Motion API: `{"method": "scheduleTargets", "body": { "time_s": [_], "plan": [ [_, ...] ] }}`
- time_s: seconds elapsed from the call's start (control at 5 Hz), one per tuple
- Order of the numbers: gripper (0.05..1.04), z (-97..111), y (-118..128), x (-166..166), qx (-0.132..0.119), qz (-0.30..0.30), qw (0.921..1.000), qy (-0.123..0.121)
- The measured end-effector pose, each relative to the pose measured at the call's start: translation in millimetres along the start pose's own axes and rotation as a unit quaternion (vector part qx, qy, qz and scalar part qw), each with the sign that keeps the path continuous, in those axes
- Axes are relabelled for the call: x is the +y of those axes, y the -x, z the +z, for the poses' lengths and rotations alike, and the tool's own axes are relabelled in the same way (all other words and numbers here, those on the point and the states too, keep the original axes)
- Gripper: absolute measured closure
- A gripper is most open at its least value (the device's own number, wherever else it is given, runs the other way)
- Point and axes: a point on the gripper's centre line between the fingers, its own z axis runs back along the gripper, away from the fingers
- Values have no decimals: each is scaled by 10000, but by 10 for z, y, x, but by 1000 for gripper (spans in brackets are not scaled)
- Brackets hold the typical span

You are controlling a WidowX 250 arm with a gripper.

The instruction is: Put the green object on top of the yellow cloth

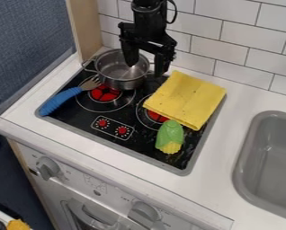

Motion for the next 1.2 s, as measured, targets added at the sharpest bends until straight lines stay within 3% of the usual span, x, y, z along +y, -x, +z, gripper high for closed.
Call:
{"method": "scheduleTargets", "body": {
  "time_s": [0.2,0.4,0.6,0.8,1.0,1.2],
  "plan": [
    [83,-115,43,-23,150,17,9999,67],
    [83,-28,109,-219,-19,-134,9993,352],
    [83,336,134,-563,-530,-657,9949,544],
    [83,514,396,-784,-650,-958,9905,741],
    [83,446,577,-947,-381,-1312,9879,738],
    [83,202,761,-925,143,-1465,9875,555]
  ]
}}
